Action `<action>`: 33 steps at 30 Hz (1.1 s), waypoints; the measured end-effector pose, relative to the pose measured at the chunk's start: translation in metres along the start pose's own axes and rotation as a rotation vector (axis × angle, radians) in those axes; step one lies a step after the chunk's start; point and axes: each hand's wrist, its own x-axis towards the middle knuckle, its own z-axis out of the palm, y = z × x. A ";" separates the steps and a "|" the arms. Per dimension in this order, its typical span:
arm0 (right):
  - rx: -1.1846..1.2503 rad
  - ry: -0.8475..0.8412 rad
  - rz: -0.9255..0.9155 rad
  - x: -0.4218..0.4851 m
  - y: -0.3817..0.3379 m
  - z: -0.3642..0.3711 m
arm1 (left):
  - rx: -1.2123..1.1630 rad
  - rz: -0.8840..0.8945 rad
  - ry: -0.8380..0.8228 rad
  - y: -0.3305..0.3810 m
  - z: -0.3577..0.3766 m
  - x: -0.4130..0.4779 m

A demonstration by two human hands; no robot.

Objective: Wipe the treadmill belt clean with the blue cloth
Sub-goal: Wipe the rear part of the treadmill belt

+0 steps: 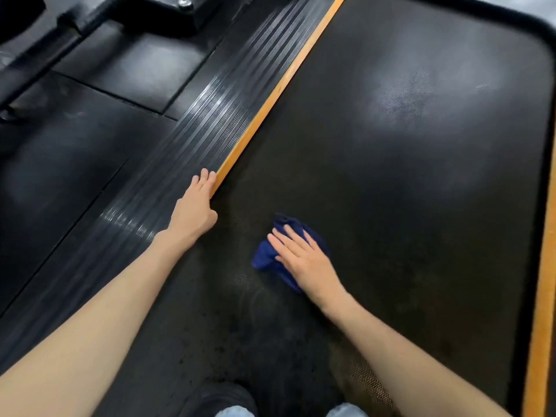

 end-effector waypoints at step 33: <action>0.121 0.217 0.185 0.038 0.000 -0.001 | 0.009 0.079 0.133 -0.044 0.010 -0.032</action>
